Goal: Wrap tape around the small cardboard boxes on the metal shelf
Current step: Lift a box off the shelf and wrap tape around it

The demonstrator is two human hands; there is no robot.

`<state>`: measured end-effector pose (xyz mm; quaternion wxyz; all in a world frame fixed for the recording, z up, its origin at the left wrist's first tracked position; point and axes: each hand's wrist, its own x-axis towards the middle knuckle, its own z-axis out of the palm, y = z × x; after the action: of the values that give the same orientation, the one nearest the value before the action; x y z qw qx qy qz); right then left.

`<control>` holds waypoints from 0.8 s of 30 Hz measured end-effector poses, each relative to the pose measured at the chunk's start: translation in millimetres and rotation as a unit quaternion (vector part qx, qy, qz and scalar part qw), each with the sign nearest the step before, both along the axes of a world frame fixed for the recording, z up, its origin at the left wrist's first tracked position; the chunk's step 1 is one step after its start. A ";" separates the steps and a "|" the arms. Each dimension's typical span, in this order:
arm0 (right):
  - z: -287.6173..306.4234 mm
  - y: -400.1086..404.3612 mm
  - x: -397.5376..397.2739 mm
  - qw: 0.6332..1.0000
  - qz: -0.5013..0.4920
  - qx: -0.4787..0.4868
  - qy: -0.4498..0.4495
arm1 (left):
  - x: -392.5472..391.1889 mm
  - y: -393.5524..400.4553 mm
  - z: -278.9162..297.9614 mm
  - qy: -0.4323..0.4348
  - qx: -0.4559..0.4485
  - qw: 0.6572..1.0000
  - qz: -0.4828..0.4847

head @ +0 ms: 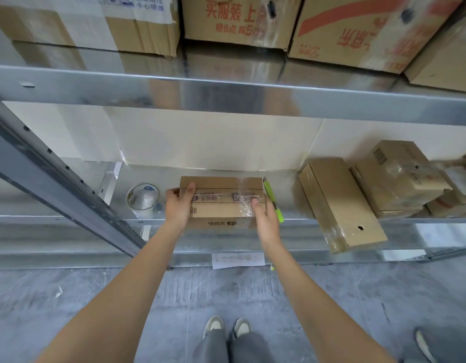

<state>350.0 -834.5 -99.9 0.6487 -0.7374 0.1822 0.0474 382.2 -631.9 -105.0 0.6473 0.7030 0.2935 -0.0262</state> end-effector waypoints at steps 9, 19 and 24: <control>13.3 -14.8 -35.5 0.999 -0.020 -0.029 -0.018 | -64.5 -20.1 8.7 -0.022 -0.076 0.995 0.065; 60.8 -69.5 -119.1 0.997 0.009 -0.033 -0.074 | -156.5 -74.9 53.2 -0.056 -0.044 0.995 0.064; 100.2 -85.6 -152.4 0.994 -0.001 -0.033 -0.103 | -190.4 -94.1 89.5 -0.078 -0.014 0.995 0.054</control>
<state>197.5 -920.1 0.3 0.6395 -0.7591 0.1163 -0.0353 191.8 -726.0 -15.5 0.6784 0.6770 0.2793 0.0594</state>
